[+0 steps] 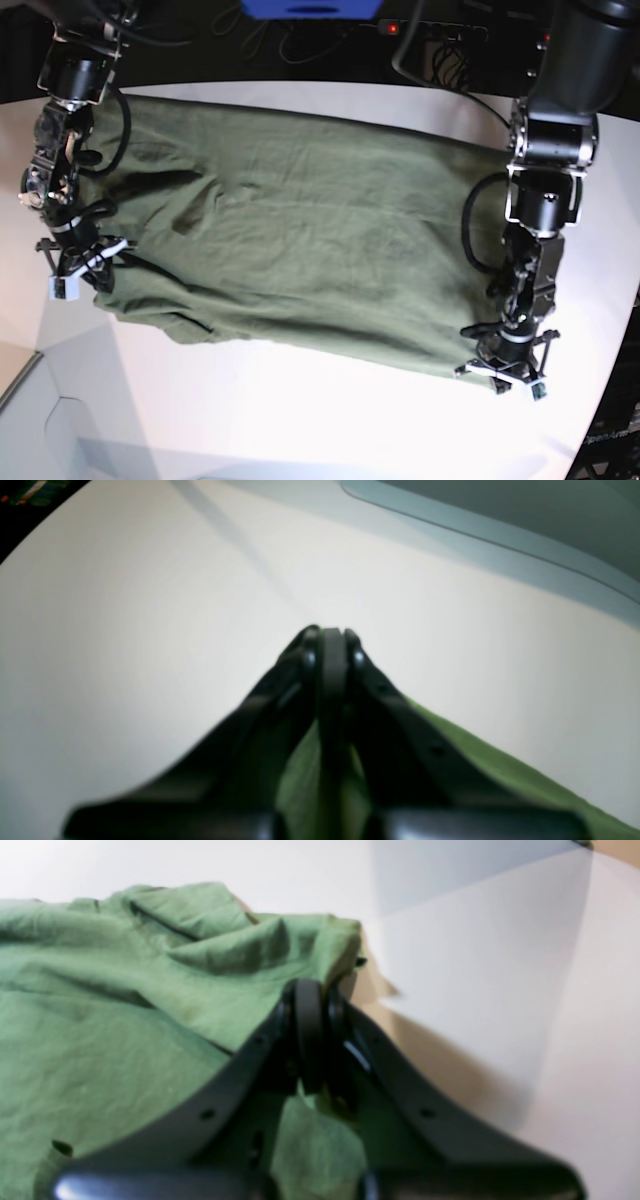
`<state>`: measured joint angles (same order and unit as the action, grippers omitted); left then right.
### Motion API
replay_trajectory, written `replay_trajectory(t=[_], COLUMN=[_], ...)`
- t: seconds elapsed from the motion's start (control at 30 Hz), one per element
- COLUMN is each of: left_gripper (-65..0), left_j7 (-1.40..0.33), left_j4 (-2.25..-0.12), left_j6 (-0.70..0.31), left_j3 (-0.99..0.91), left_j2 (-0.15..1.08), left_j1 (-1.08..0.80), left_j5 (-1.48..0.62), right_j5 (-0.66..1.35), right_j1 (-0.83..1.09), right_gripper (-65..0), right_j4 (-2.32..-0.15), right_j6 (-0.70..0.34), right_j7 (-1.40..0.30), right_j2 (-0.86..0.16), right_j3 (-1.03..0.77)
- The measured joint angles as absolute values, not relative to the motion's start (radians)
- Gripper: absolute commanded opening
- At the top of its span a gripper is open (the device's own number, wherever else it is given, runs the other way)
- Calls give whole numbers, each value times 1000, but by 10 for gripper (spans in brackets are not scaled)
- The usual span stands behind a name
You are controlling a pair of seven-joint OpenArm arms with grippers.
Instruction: Layout the t-shirt on the table in an organized manner, then fold the t-shirt properly
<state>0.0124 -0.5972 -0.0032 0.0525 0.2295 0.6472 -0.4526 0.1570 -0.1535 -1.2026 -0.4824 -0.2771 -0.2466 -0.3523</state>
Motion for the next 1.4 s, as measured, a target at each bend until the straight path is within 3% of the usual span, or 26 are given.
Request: replay_trajectory(t=[0.27,0.37,1.4], left_gripper=[-377,-339,-333], left_j7=[13,11,20], left_j4=[-486,-454,-344], left_j6=[-3,-3,-1], left_j3=[54,51,54], left_j2=[214,216,249], left_j1=[668,673,657], left_j5=[-449,-449,-449], right_j5=[156,157,157], right_j1=[-154,-154,-151], right_gripper=[-645,-645,-645], right_j4=[-1203,-1203,-1203], right_j6=[-482,-482,-482], right_j7=[-278,-278,-278], right_j2=[-247,-247,-247], right_j3=[-352,-352,-352])
